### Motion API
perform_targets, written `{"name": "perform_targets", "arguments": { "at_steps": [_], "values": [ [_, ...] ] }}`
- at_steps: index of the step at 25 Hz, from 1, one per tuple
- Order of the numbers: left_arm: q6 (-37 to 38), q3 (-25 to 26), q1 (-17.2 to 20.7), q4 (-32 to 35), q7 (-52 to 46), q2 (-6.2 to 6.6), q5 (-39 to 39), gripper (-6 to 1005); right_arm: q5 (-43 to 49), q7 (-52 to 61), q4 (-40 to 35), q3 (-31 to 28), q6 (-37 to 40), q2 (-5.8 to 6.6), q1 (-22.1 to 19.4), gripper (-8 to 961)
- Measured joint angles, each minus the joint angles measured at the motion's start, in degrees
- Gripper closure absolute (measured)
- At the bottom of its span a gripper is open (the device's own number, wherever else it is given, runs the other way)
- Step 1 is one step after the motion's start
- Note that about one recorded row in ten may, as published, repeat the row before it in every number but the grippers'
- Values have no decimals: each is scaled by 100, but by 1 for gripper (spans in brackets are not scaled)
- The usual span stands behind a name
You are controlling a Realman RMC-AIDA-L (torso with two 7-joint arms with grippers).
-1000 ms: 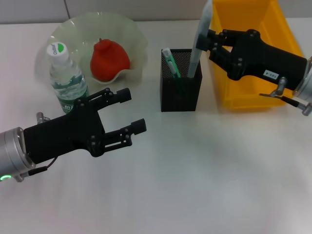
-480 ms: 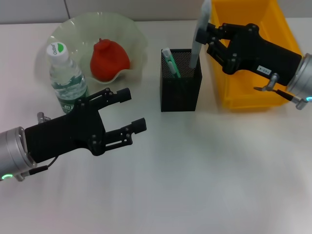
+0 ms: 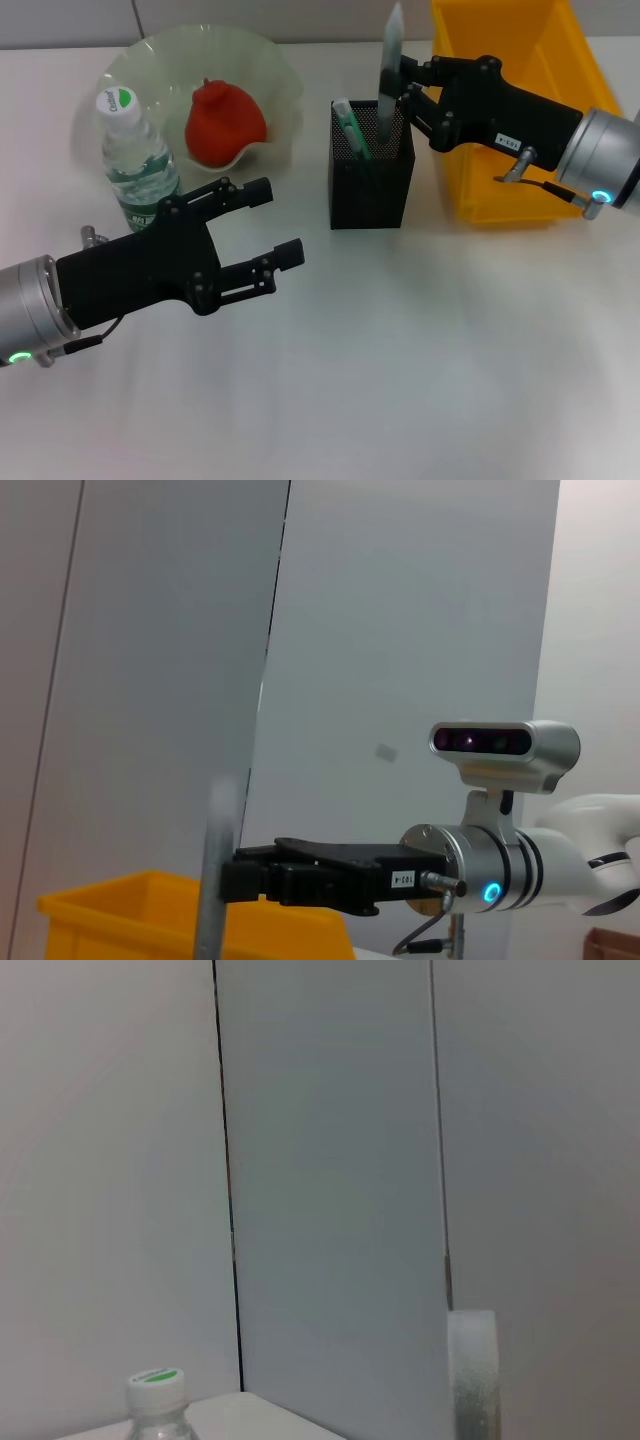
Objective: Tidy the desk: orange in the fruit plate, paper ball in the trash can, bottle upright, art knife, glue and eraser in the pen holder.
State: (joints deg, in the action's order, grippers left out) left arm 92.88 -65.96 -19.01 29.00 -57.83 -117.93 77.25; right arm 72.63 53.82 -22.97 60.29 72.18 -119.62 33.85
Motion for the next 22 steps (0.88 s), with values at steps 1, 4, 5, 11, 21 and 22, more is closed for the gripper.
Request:
{"name": "perform_targets", "arguments": {
  "at_steps": [1, 4, 5, 11, 21, 22],
  "values": [
    [-9, 1, 0, 0, 0, -1, 0, 217, 3, -3, 1, 0, 0, 0, 0, 803],
    [-48, 4, 0, 0, 0, -2, 0, 217, 6, -4, 3, 0, 4, 0, -2, 779],
    [-58, 4, 0, 0, 0, -2, 0, 217, 6, -4, 4, 0, 4, 0, -7, 771],
    [-64, 14, -15, 5, 0, -2, 0, 216, 7, 86, -2, 0, 104, 4, -45, 652],
    [-2, 43, -15, 42, -5, -2, 0, 216, 38, 362, -461, 0, 803, 30, -471, 492],
    [4, 43, -15, 48, -15, -2, 0, 216, 31, 364, -516, -1, 888, 27, -543, 463]
  ]
}}
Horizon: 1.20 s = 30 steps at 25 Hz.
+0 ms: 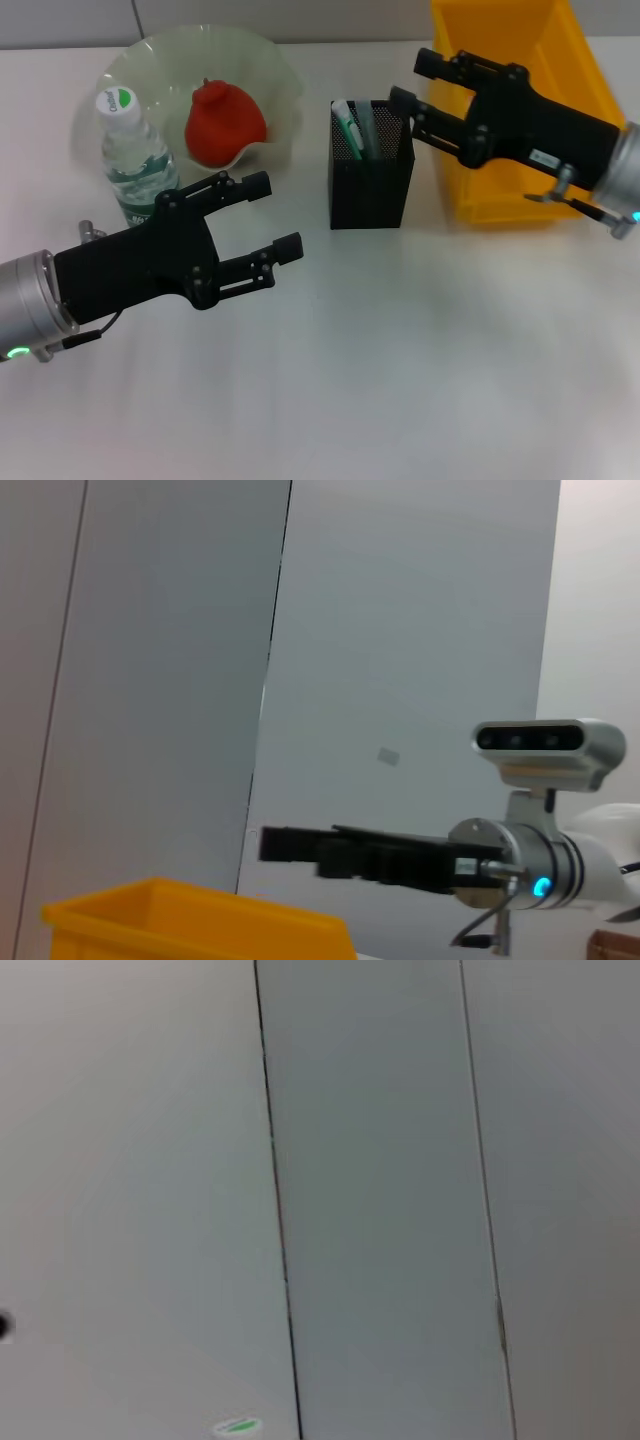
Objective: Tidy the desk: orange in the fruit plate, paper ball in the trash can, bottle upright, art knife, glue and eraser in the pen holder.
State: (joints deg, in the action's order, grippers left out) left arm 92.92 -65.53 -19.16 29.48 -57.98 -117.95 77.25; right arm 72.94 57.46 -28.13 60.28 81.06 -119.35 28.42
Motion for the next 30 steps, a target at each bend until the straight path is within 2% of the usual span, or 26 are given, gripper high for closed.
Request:
{"name": "perform_targets", "arguments": {
  "at_steps": [6, 10, 15, 24, 30],
  "values": [
    [144, -1, 12, -3, -23, 0, -19, 216, -8, 9, -22, -17, 556, -2, -447, 224],
    [226, -4, 29, -10, -69, 17, -11, 217, 384, -51, 33, 260, 875, -10, -640, 213],
    [267, -10, 142, -32, -204, 100, -2, 217, 666, -111, 269, 402, 1113, -9, -659, 199],
    [453, -53, 619, -44, -206, 317, 49, 216, 663, -125, 365, 1344, 1054, -23, -439, 192],
    [513, -18, 760, -146, 244, 280, 509, 217, 623, -125, 441, 1473, 1054, -39, -386, 193]
  ]
}}
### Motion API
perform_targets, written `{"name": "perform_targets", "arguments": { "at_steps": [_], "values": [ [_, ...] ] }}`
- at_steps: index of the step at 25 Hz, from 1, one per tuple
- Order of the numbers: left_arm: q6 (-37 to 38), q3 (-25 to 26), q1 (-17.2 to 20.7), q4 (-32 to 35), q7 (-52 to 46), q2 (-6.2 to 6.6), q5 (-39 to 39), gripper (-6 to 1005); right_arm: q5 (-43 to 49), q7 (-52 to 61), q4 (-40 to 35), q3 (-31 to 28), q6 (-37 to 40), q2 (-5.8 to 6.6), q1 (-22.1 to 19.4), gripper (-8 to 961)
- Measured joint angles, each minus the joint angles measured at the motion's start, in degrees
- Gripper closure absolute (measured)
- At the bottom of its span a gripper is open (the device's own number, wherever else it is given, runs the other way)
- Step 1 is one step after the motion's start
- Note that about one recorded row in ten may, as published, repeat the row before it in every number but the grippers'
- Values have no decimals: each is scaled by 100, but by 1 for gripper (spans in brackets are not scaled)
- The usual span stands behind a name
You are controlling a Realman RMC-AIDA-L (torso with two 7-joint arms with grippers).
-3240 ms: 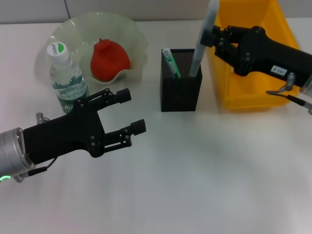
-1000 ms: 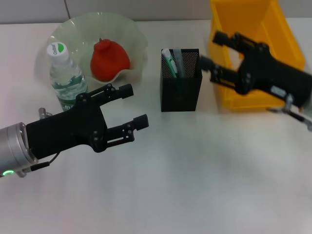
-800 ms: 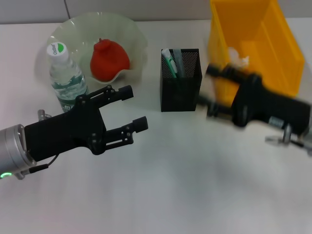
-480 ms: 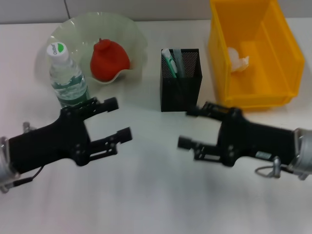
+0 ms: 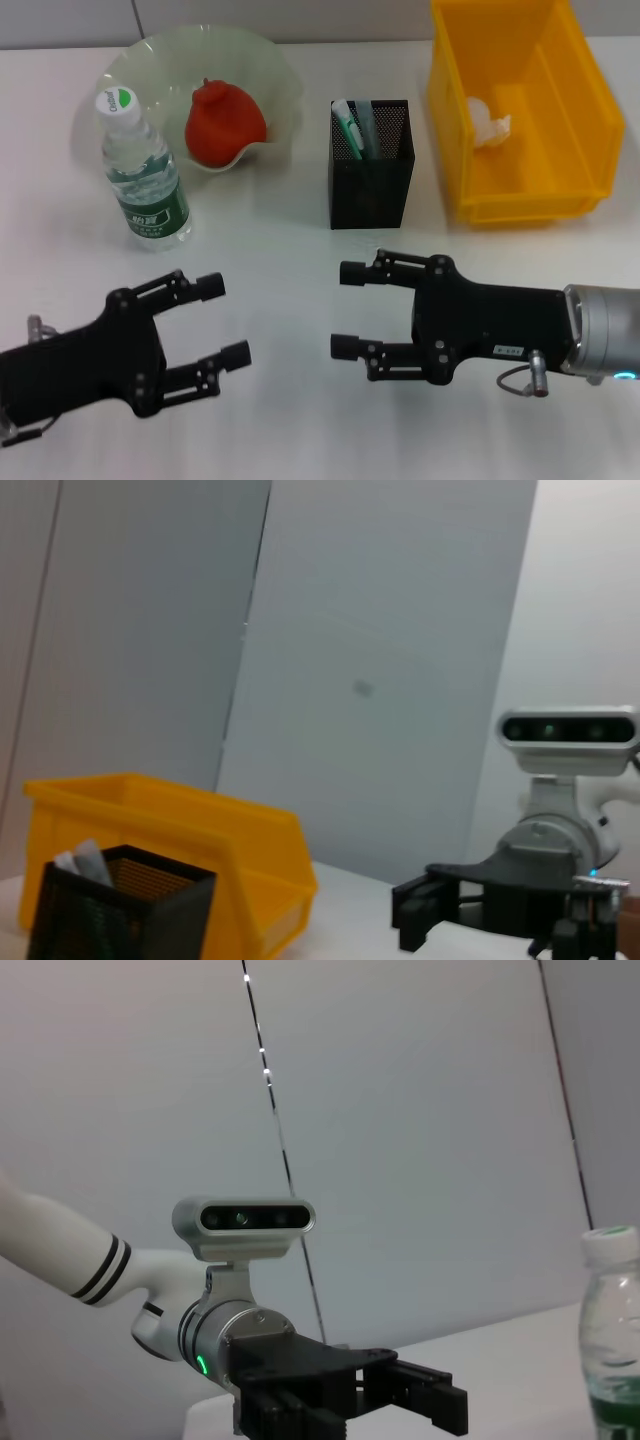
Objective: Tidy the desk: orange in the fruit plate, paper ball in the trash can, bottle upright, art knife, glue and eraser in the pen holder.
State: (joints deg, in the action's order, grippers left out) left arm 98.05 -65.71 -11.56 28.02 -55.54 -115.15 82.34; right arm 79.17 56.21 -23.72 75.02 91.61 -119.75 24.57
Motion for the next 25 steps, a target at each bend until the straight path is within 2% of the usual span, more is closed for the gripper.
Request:
{"name": "perform_targets", "arguments": {
  "at_steps": [25],
  "values": [
    [118, 15, 123, -51, 7, -5, -16, 216, -75, 4, 395, -11, -2, -14, 2, 193]
  ]
}}
